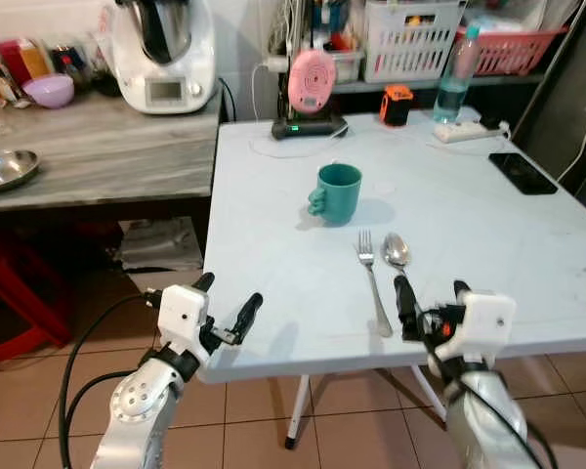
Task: Setting the table
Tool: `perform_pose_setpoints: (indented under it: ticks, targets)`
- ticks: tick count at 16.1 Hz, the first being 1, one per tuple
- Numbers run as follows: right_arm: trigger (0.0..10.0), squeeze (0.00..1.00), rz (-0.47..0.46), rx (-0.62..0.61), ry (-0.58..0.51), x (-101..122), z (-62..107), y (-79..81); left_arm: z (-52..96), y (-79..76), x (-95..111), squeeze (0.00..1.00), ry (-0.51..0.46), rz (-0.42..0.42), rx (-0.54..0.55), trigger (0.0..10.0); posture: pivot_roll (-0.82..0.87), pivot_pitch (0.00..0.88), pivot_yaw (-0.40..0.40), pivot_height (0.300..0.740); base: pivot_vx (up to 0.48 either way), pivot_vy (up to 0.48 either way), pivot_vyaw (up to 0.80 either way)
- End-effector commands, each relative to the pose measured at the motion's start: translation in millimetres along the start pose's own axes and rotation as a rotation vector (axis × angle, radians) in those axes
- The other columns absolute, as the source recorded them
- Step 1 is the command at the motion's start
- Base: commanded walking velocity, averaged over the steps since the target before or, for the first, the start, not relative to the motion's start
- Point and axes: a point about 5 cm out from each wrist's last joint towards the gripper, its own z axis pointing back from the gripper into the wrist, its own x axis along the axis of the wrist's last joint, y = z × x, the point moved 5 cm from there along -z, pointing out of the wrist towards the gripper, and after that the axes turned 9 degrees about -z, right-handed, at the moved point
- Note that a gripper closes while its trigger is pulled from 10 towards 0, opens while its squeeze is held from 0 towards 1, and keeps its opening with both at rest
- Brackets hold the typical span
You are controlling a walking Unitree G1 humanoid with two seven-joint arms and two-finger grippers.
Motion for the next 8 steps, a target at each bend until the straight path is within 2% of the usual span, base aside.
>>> perform_pose_setpoints:
  ticks: [1,5,8]
  targets:
    - [10.0,0.0,-0.002,-0.025,0.036,-4,-3.7,-9.1,4.3,2.6,0,0.0,-0.002,-0.045,-0.027,10.0,-0.01,0.0,0.029,0.74,0.0,0.0,0.0]
    - [10.0,0.0,0.003,-0.007,0.109,-13,-13.8,-10.9,5.7,-0.3,5,0.0,-0.015,-0.063,-0.079,10.0,-0.01,0.0,0.035,0.74,0.0,0.0,0.0]
    - [10.0,0.0,-0.005,0.034,0.125,-12,-29.0,1.0,11.5,-2.6,13,0.0,-0.023,-0.071,-0.121,10.0,0.01,0.0,0.057,0.74,0.0,0.0,0.0]
